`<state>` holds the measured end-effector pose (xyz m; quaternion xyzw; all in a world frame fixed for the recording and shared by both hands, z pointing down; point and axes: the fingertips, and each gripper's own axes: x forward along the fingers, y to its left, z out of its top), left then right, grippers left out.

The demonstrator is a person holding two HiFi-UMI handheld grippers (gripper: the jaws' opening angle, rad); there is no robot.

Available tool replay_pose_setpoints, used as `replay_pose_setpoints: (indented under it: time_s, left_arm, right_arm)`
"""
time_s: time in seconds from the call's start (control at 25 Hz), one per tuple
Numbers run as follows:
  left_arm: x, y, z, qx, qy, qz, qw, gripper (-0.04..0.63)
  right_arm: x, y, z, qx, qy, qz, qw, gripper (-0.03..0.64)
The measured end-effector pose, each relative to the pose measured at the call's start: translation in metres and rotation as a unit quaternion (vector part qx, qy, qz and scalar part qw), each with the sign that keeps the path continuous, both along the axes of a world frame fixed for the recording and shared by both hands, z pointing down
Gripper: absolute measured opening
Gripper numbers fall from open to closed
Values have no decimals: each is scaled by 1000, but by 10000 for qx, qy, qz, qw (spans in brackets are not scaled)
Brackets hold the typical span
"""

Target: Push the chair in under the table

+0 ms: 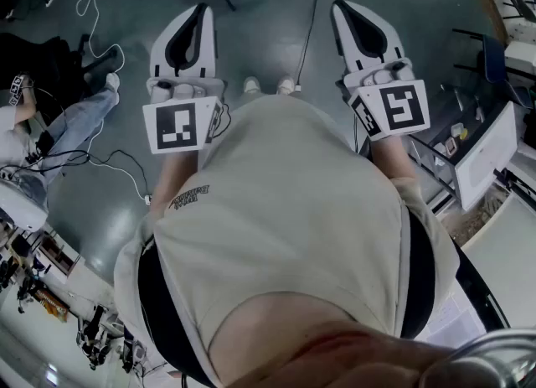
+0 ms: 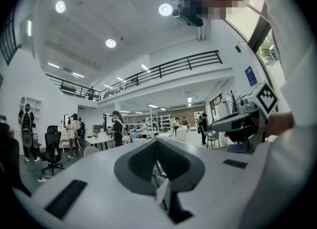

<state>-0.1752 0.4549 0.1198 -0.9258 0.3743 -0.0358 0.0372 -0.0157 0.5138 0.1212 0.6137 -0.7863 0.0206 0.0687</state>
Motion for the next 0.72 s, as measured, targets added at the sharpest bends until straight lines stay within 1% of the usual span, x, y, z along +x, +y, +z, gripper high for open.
replay_pose_setpoints:
  time_s: [0.2, 0.36, 0.72]
  left_arm:
    - [0, -2, 5, -13, 43, -38, 10000, 11]
    - [-2, -3, 9, 84, -78, -2, 9999, 11]
    - [6, -1, 16, -8, -151, 5, 9999, 11]
  right_arm:
    - [-1, -1, 4, 50, -44, -29, 10000, 9]
    - [1, 0, 4, 67, -112, 11, 9999, 9]
    - [10, 2, 10, 12, -204, 26, 9998, 9]
